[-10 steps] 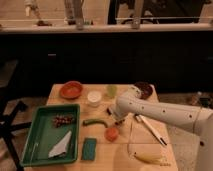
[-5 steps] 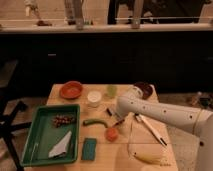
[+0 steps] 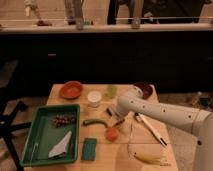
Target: Wipe red bowl with eraser
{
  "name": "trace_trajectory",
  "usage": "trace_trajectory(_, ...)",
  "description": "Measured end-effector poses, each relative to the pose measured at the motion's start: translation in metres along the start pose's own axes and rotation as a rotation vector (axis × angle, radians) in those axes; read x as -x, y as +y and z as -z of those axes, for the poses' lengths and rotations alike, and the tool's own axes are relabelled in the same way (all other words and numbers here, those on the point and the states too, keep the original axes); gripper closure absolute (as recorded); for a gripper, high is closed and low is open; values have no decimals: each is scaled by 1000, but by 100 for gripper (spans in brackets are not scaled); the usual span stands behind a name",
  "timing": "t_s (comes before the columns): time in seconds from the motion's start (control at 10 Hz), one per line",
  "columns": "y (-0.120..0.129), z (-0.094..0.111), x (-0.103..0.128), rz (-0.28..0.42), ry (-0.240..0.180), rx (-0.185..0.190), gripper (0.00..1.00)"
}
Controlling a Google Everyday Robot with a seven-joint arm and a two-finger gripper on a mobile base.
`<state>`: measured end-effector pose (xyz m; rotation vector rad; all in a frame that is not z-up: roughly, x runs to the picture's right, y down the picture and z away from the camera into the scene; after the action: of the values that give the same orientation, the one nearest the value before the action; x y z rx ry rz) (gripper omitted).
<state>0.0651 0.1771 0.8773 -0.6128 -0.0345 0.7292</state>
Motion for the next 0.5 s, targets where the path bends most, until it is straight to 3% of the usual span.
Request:
trace_trajectory(0.2, -4, -1, 0, 7, -7, 12, 30)
trace_trajectory(0.5, -9, -1, -2, 11, -18, 20, 62)
